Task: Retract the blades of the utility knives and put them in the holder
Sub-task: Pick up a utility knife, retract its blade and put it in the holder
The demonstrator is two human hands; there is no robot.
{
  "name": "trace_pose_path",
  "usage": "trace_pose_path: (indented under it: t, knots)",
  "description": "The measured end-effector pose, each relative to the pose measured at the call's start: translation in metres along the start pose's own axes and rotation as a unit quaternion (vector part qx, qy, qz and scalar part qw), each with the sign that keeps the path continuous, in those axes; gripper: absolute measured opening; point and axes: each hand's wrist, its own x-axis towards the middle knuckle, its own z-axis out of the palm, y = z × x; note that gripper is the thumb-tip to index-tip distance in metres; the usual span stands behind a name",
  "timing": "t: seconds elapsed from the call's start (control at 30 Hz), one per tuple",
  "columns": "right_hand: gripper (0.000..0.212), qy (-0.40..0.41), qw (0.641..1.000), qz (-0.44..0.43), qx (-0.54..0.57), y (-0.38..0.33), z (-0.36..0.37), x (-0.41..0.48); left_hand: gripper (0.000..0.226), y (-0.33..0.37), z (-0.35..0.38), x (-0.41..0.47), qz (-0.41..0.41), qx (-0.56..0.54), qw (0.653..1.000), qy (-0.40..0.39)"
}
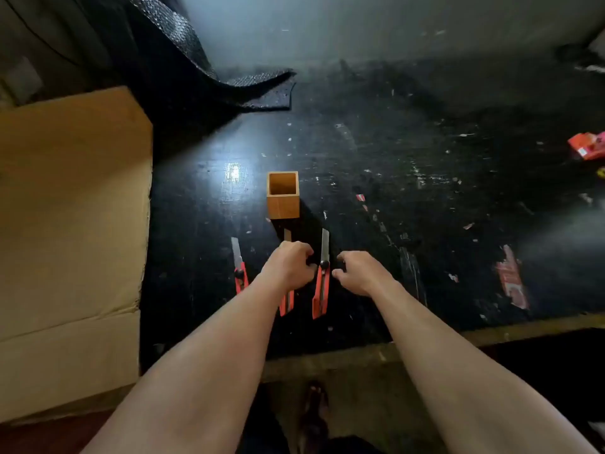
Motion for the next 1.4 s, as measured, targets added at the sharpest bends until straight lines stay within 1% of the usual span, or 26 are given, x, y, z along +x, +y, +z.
trace_pose_path:
  t: [0.13,0.17,0.23,0.33,0.4,0.53,0.63,0.7,0.8,0.97,1.1,1.3,1.4]
  knots:
    - [0.044,-0.025,0.998,0.036,0.044,0.003,0.026,0.001,0.019,0.001,0.022,0.005,-0.019,-0.021,0.998,-0.048]
    - [0.045,-0.028,0.997,0.046,0.055,0.004,0.033,0.002,0.015,-0.001,0.028,0.007,-0.027,-0.032,0.998,-0.048]
    - [0.044,-0.008,0.995,0.058,0.08,0.005,0.043,0.004,0.012,-0.003,0.038,0.01,-0.05,-0.057,0.996,-0.041]
    - [0.032,0.033,0.992,0.056,0.106,0.003,0.059,0.005,0.015,-0.005,0.051,0.011,-0.078,-0.075,0.994,-0.032]
    - [0.03,0.055,0.986,0.069,0.142,0.001,0.069,0.004,0.024,-0.004,0.06,0.011,-0.101,-0.105,0.989,-0.017]
    - [0.023,0.077,0.958,0.116,0.251,0.0,0.076,0.005,0.041,-0.002,0.07,0.011,-0.165,-0.203,0.965,0.018]
    - [0.022,0.083,0.933,0.128,0.325,0.001,0.069,0.003,0.042,0.0,0.068,0.011,-0.184,-0.261,0.947,0.033]
    - [0.023,0.091,0.924,0.111,0.356,0.003,0.062,0.003,0.043,0.001,0.061,0.011,-0.19,-0.306,0.932,0.047]
    - [0.025,0.091,0.91,0.083,0.397,0.002,0.042,0.004,0.044,0.002,0.046,0.015,-0.188,-0.357,0.914,0.046]
    - [0.025,0.085,0.884,0.027,0.458,-0.015,0.002,0.005,0.03,0.005,0.005,0.017,-0.132,-0.413,0.9,0.048]
    - [0.024,0.084,0.87,-0.034,0.485,-0.04,-0.031,0.006,0.03,0.007,-0.041,0.013,-0.096,-0.467,0.878,0.049]
    - [0.026,0.095,0.865,-0.128,0.476,-0.079,-0.07,0.006,0.029,0.012,-0.102,-0.001,-0.042,-0.507,0.856,0.092]
    - [0.027,0.14,0.877,-0.178,0.423,-0.099,-0.09,0.008,0.034,0.017,-0.128,-0.01,-0.016,-0.515,0.85,0.11]
